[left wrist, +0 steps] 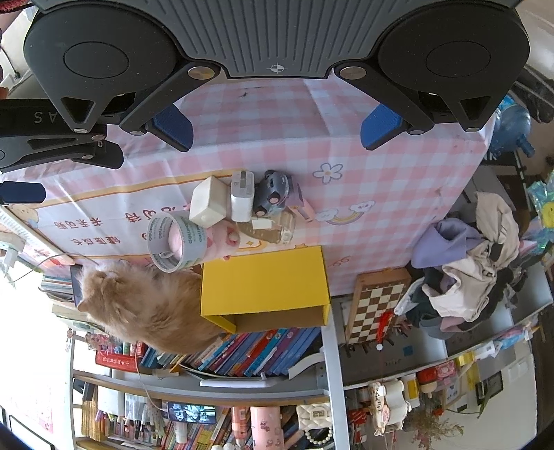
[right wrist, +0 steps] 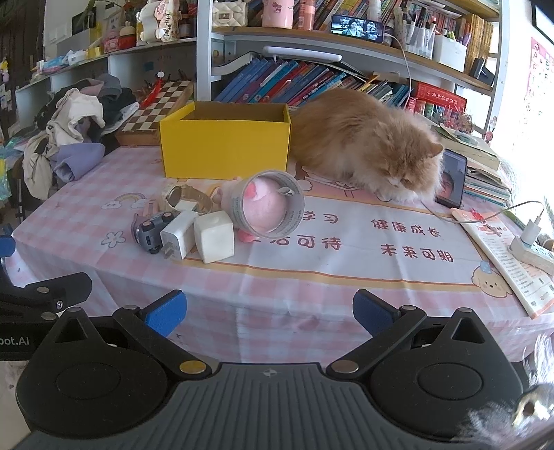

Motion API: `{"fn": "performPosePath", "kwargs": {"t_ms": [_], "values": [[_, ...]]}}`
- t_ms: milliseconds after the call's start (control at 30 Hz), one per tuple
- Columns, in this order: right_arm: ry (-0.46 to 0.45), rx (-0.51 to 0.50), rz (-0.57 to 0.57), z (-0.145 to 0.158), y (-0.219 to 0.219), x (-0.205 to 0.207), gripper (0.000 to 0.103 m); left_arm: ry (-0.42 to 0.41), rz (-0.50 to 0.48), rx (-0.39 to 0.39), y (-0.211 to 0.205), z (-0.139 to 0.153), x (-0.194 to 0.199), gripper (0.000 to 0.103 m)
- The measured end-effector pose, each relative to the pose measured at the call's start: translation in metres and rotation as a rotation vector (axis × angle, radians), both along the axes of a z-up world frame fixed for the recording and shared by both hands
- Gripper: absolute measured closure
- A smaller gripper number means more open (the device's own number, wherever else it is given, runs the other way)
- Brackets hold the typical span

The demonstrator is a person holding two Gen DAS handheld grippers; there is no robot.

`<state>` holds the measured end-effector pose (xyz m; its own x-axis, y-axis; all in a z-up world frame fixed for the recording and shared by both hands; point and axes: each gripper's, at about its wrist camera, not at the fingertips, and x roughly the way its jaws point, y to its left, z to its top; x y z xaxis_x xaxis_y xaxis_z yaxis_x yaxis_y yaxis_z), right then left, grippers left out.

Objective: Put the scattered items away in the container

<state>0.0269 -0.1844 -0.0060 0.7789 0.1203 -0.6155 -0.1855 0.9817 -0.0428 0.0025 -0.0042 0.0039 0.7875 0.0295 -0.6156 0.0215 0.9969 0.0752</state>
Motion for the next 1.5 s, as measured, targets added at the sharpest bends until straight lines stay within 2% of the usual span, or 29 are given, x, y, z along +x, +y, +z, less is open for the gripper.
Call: {"fn": "performPosePath", "kwargs": {"t_ms": [1133,1500], "values": [[-0.005,-0.006,-0.001,0.0002,0.0013,-0.0038,0.000,0.011,0.004,-0.008,0.0023,-0.0012,-0.0041,0.000],[-0.010,-0.002,-0.016,0.0016,-0.0025,-0.0038,0.000,0.001,-0.032,-0.014,-0.0019,-0.0009,-0.0045,0.000]]}}
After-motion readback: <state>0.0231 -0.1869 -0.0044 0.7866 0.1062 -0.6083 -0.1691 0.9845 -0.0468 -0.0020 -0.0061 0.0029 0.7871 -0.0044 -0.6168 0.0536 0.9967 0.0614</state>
